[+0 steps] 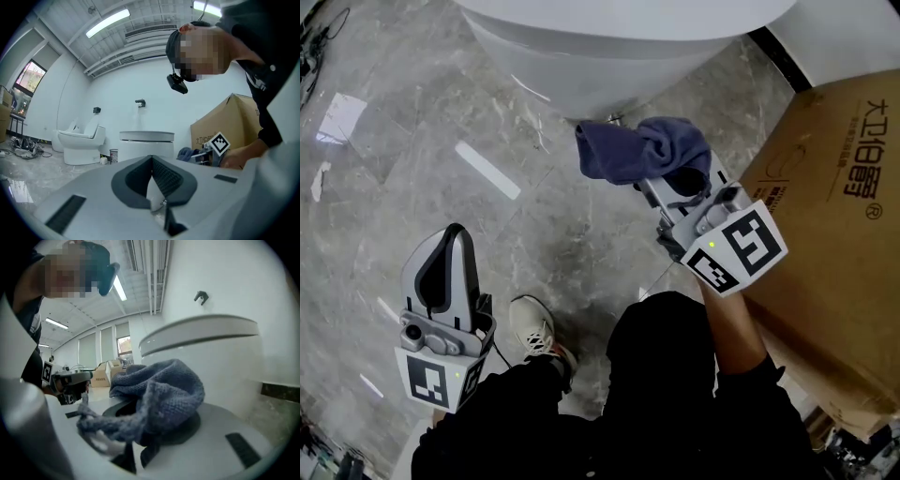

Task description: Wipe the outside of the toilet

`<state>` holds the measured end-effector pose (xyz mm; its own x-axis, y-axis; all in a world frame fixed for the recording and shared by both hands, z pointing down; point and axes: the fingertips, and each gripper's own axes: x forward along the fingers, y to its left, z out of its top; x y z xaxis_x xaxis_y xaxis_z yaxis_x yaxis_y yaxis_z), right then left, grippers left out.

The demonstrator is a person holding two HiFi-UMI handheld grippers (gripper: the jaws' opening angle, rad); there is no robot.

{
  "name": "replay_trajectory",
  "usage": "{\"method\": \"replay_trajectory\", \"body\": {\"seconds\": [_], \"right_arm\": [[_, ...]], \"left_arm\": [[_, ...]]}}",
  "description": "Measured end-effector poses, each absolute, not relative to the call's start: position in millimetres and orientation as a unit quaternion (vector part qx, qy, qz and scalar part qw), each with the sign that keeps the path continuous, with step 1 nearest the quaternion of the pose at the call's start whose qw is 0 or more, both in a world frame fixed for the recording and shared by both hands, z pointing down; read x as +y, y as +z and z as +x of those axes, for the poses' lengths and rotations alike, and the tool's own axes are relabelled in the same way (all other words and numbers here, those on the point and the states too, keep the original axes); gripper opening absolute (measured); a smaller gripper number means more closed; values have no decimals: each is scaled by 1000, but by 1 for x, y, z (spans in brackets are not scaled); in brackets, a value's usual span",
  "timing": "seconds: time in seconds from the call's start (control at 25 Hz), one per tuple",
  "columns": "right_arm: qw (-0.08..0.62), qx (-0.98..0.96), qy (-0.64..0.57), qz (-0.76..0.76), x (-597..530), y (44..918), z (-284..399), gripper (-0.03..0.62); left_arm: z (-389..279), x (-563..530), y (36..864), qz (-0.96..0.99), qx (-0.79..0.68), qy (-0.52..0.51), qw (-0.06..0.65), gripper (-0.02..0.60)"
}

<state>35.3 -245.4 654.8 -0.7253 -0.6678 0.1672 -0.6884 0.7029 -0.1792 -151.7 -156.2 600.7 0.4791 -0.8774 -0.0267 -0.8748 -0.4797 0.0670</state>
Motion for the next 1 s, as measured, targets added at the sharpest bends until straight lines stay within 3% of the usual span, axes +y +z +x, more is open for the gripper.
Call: {"method": "replay_trajectory", "body": {"seconds": [0.56, 1.0], "right_arm": [[-58, -836, -23, 545, -249, 528, 119, 100], [-23, -851, -82, 518, -262, 562, 75, 100]], "left_arm": [[-147, -151, 594, 862, -507, -27, 4, 11], [-150, -147, 603, 865, -502, -16, 9, 11]]}}
